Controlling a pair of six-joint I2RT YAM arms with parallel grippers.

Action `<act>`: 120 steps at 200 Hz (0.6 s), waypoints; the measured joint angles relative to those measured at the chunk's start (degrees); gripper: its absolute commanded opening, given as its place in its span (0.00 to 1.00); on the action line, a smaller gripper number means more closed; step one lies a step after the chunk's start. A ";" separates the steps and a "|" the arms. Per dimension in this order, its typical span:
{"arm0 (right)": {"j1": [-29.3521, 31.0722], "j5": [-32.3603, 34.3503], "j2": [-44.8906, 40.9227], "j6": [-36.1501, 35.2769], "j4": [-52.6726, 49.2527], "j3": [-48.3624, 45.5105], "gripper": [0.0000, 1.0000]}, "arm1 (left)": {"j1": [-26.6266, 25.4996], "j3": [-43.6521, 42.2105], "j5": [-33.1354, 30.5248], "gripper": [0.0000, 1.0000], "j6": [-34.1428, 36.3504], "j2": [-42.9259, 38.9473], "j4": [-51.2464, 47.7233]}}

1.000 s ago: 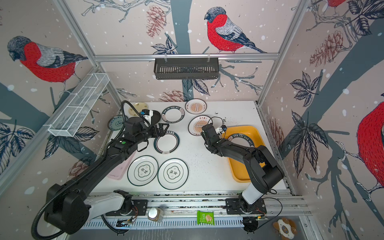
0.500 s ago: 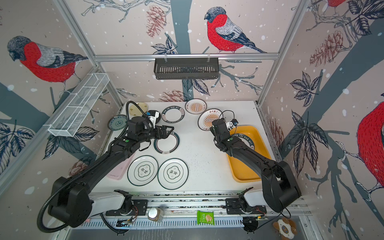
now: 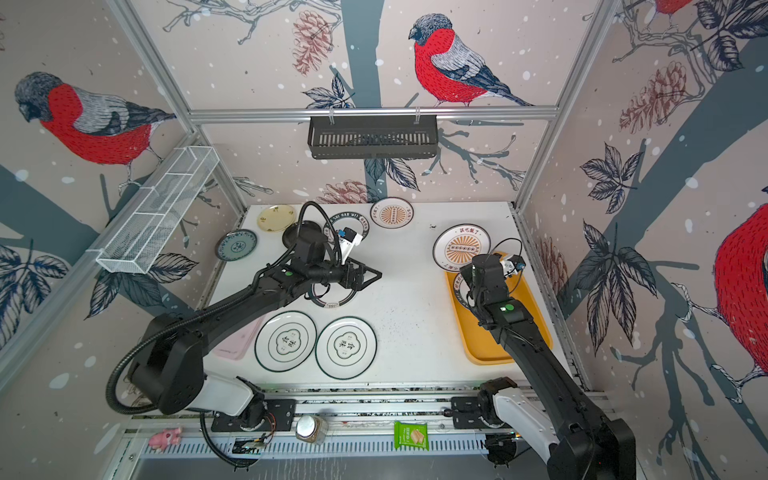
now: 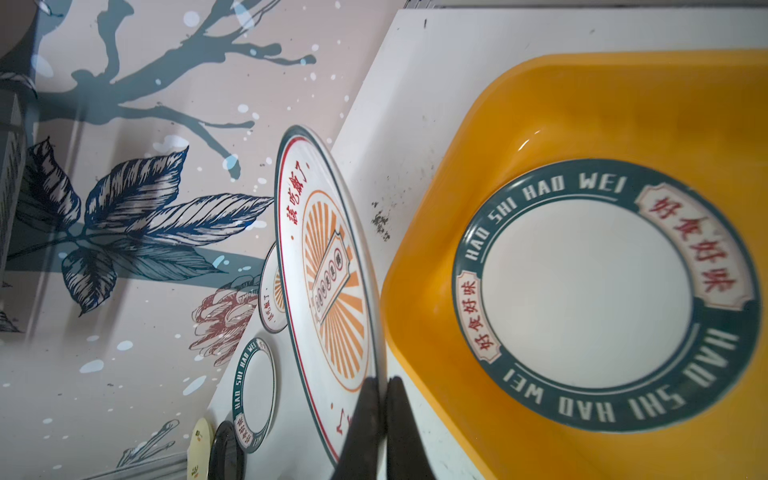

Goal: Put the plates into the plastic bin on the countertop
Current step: 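Lift the sunburst plate and carry it over the yellow bin with the right gripper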

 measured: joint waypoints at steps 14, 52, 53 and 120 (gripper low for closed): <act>-2.49 -1.55 -2.40 -0.83 -2.27 -0.20 0.01 | -1.79 2.14 -0.13 0.97 -0.92 1.70 2.38; -11.52 -6.80 -7.10 -4.46 -6.60 -2.95 0.01 | -6.12 10.03 -0.81 0.96 0.74 7.89 2.99; -11.89 -6.91 -7.15 -4.57 -6.71 -3.02 0.01 | -6.29 10.16 -0.85 0.96 0.76 8.02 2.97; -21.77 -19.23 -10.91 -10.23 -8.63 -9.62 0.01 | -12.87 23.28 -4.96 0.97 6.95 17.55 -5.27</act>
